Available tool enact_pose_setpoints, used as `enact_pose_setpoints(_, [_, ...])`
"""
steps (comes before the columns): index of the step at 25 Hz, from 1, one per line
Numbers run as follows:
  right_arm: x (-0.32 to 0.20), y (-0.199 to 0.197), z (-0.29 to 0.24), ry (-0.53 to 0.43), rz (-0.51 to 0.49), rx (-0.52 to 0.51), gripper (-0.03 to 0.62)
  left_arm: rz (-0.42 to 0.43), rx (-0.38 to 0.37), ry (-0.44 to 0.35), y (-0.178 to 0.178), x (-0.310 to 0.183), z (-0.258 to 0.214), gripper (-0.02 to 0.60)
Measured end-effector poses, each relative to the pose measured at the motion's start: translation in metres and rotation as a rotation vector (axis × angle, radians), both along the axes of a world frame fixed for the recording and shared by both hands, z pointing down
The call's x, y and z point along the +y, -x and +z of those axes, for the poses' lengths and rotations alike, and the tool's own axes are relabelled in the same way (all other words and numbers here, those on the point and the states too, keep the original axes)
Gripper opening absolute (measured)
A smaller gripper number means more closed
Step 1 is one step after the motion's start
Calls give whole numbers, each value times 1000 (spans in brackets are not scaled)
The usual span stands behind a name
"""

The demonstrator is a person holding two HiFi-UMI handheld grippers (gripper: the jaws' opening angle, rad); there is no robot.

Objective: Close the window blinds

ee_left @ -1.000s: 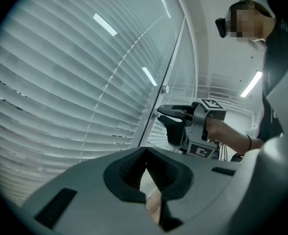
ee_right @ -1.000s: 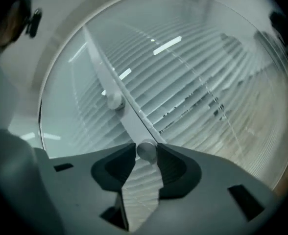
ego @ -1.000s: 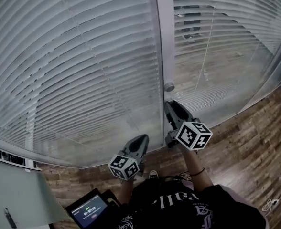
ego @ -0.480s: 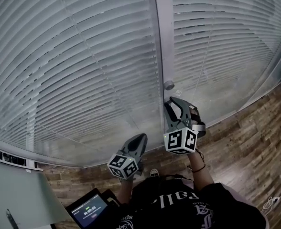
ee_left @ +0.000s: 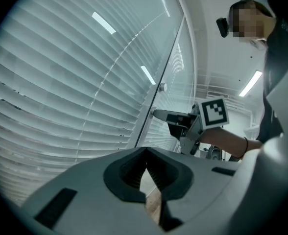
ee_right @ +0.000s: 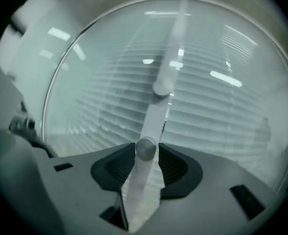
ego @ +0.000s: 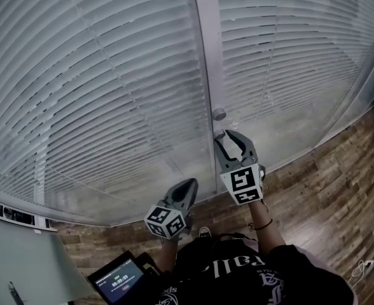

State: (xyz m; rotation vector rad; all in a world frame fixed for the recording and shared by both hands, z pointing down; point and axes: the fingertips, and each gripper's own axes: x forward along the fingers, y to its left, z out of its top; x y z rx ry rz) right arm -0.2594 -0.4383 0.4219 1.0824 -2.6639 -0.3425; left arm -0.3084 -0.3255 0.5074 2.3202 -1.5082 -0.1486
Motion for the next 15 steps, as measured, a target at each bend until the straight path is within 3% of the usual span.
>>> enact_pose_setpoints(2, [-3, -3, -2, 194, 8, -242, 137, -7, 1, -3, 1, 1, -2, 5])
enact_pose_setpoints(3, [-4, -2, -4, 247, 2, -309, 137, -12, 1, -3, 2, 2, -2, 5])
enact_pose_setpoints(6, [-10, 0, -4, 279, -1, -331, 137, -32, 2, 6, 7, 3, 1, 5])
enact_pose_setpoints(8, [-11, 1, -2, 206, 4, -228, 135, -45, 3, 13, 10, 2, 5, 5])
enact_pose_setpoints(12, [-5, 8, -4, -125, 12, 202, 135, -68, 2, 8, 14, 4, 2, 5])
enact_pose_setpoints(15, [-1, 9, -4, -238, -20, 344, 135, -74, -1, 7, 12, 8, 0, 5])
